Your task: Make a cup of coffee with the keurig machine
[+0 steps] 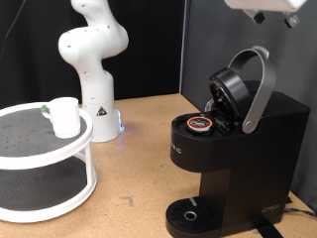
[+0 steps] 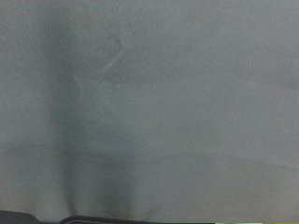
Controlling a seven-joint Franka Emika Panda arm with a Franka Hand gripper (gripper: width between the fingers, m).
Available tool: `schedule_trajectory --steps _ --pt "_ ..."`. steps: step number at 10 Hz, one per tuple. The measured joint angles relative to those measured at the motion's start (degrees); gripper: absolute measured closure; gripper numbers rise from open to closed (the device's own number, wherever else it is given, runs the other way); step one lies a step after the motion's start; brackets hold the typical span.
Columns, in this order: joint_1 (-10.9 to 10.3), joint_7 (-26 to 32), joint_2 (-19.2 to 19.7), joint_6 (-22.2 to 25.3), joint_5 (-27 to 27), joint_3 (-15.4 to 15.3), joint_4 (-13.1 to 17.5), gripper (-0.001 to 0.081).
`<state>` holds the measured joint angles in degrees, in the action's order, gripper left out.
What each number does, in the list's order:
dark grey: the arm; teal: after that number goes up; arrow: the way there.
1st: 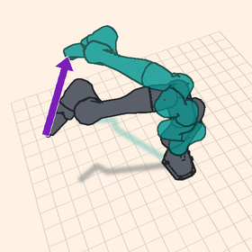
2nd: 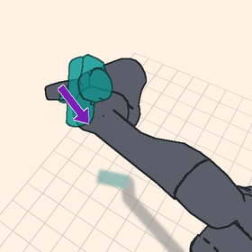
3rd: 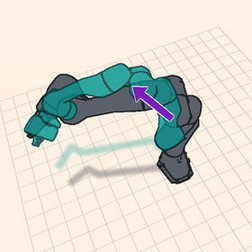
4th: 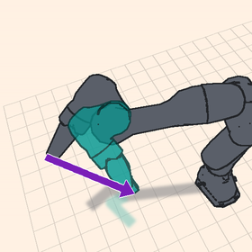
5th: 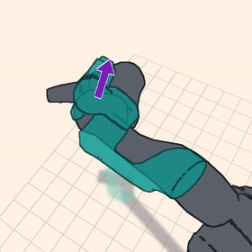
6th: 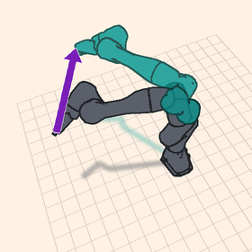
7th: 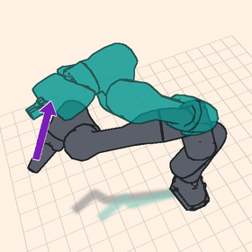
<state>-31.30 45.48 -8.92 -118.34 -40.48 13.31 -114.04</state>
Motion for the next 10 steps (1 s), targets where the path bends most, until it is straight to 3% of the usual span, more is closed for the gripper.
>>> schedule_trajectory --steps 4,5,6,7,8,9,10 --pt "0.0 -4.7 2.1 -1.3 2.7 -1.5 1.0 0.0018" --pt "0.0 -5.2 2.5 -1.2 3.3 -1.5 1.3 0.0187" --pt "0.0 -5.7 2.9 -1.2 4.4 -1.5 1.5 0.0187" --pt "0.0 -6.0 3.1 -1.3 6.3 -1.5 1.6 0.0386" --pt "0.1 -6.4 3.2 -1.3 8.3 -1.5 1.6 0.0523" --pt "0.1 -6.6 3.3 -1.4 9.7 -1.5 1.6 0.0523" --pt "0.1 -6.6 3.3 -1.5 10.6 -1.4 1.5 0.0705"
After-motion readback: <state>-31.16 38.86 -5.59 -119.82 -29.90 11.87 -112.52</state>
